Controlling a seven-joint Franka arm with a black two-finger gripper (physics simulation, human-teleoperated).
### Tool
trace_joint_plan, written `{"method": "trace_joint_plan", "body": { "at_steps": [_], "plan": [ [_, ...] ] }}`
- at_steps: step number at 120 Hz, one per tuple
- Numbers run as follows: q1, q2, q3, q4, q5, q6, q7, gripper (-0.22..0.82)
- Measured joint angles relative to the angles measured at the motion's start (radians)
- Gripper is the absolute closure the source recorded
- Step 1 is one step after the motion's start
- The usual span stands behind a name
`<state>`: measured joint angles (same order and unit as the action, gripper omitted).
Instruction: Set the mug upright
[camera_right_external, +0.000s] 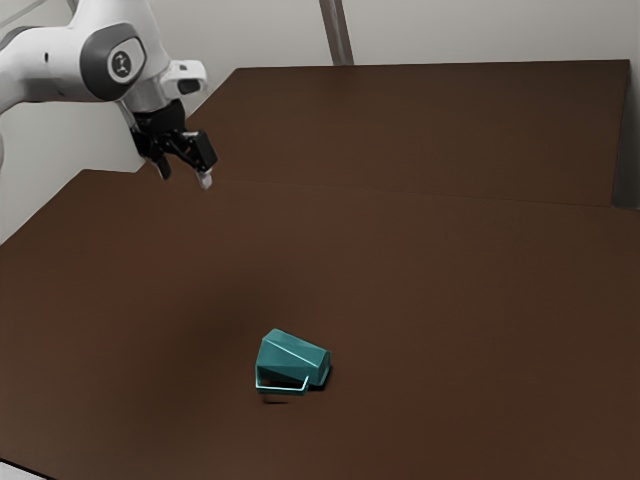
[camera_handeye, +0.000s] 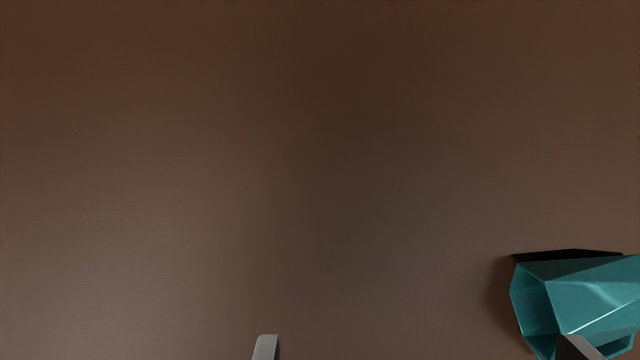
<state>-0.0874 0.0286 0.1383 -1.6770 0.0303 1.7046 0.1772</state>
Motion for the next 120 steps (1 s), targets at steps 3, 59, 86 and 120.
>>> {"method": "trace_joint_plan", "body": {
  "at_steps": [3,59,86,120],
  "plan": [
    [-0.001,-0.001,0.003,-0.001,0.0,0.006,0.002,0.0],
    [-0.196,-0.207,0.265,-0.402,-0.213,0.295,-0.083,0.0],
    [-0.267,-0.284,0.292,-0.602,-0.421,0.455,-0.122,0.0],
    [-0.342,-0.278,0.312,-0.72,-0.509,0.529,-0.081,0.0]
  ]
}}
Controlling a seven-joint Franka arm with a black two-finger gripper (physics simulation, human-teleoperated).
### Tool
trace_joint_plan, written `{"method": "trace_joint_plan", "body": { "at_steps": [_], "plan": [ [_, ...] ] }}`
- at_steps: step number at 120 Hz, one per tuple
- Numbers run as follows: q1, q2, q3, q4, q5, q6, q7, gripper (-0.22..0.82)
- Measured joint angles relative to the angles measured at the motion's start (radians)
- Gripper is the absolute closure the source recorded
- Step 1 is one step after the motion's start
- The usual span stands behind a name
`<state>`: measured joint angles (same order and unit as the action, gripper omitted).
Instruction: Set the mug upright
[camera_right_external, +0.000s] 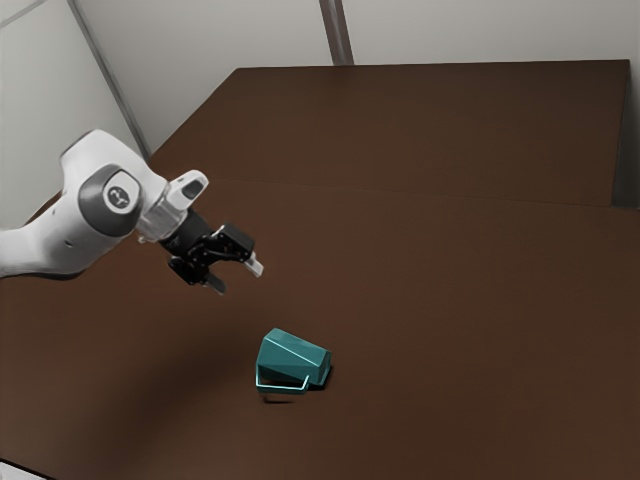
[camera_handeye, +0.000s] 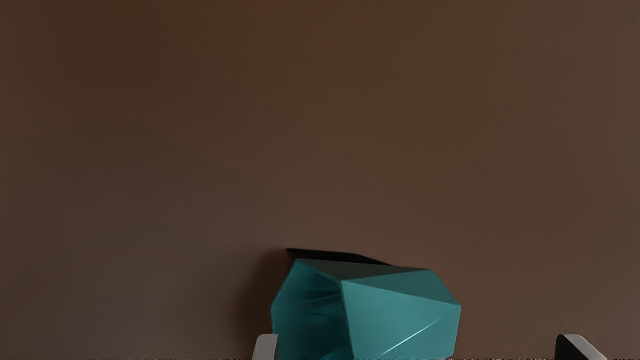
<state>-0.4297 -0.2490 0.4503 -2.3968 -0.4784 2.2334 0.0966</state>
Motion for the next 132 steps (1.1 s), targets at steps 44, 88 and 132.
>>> {"method": "trace_joint_plan", "body": {
  "at_steps": [44,88,132],
  "plan": [
    [-0.003,-0.045,0.004,-0.157,-0.004,0.133,0.139,0.0],
    [-0.053,0.017,0.0,-0.157,-0.057,0.224,0.24,0.0],
    [-0.103,0.048,-0.007,-0.161,-0.136,0.258,0.272,0.0]
  ]
}}
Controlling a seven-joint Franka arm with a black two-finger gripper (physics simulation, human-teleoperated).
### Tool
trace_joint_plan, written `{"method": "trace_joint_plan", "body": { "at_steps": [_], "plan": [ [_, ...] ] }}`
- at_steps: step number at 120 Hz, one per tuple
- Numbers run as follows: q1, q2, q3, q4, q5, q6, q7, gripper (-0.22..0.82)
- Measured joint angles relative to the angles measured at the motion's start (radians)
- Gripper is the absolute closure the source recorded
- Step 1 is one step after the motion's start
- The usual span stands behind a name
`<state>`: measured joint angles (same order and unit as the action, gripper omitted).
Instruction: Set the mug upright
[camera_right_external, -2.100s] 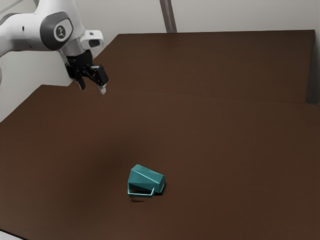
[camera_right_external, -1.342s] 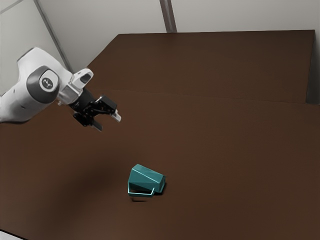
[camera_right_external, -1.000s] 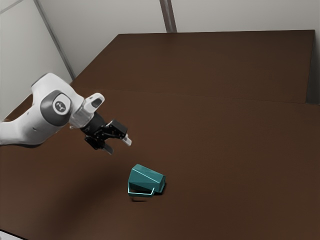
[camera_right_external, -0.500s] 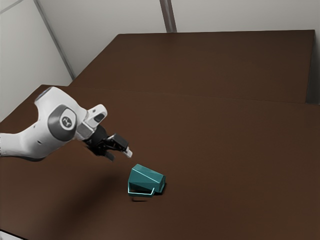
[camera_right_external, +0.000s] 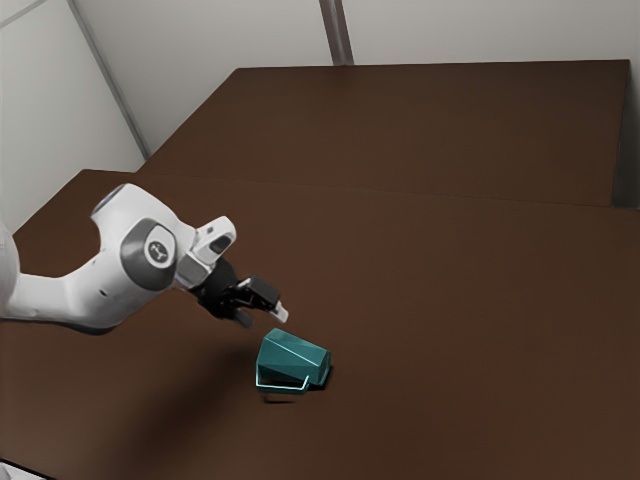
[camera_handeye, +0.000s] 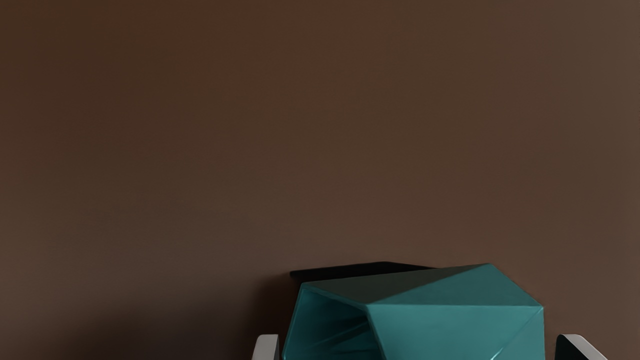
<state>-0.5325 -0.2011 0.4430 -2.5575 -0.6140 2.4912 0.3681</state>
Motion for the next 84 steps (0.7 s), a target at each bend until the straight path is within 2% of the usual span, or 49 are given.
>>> {"method": "trace_joint_plan", "body": {
  "at_steps": [40,64,84],
  "plan": [
    [-0.004,-0.046,-0.016,-0.067,-0.015,-0.033,-0.025,0.0],
    [-0.004,-0.044,-0.048,-0.076,-0.016,-0.06,-0.051,0.01],
    [-0.004,-0.033,-0.052,-0.073,-0.017,-0.068,-0.069,0.12]
  ]
}}
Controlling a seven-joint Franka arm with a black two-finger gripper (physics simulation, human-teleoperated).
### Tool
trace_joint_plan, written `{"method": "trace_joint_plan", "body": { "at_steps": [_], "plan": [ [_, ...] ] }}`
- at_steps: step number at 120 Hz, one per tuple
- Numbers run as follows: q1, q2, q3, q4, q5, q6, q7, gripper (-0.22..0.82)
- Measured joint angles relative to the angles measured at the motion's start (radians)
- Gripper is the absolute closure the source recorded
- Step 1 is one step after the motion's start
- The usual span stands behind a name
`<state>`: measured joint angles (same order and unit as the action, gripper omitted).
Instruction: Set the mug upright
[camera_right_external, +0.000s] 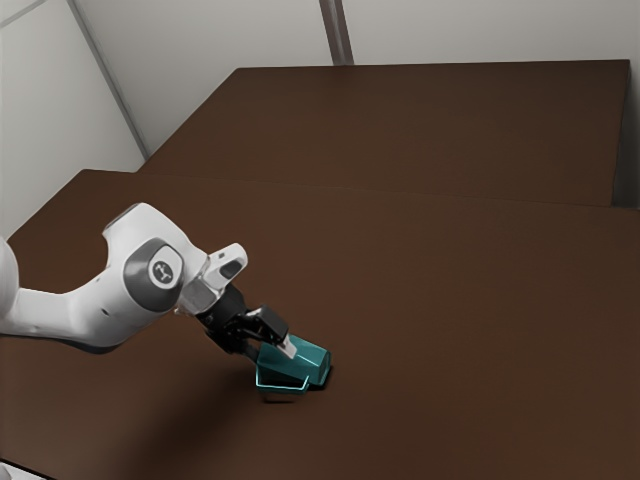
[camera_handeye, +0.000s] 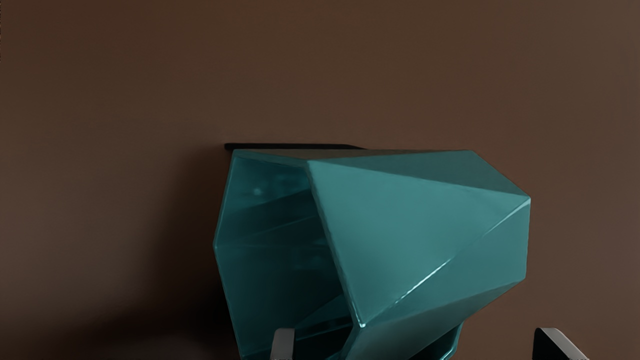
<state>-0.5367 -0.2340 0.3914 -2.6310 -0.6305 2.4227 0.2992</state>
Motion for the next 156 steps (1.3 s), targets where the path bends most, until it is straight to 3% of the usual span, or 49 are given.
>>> {"method": "trace_joint_plan", "body": {
  "at_steps": [24,68,90,118,156],
  "plan": [
    [-0.007,0.019,0.0,0.01,0.0,0.0,-0.016,0.24],
    [-0.053,0.065,-0.024,0.101,0.003,0.003,-0.035,0.32],
    [-0.067,0.092,-0.025,0.135,0.004,-0.003,-0.043,0.56],
    [-0.069,0.092,-0.025,0.177,0.017,-0.019,-0.057,0.73],
    [-0.07,0.094,-0.022,0.213,0.057,-0.059,-0.088,0.77]
  ]
}}
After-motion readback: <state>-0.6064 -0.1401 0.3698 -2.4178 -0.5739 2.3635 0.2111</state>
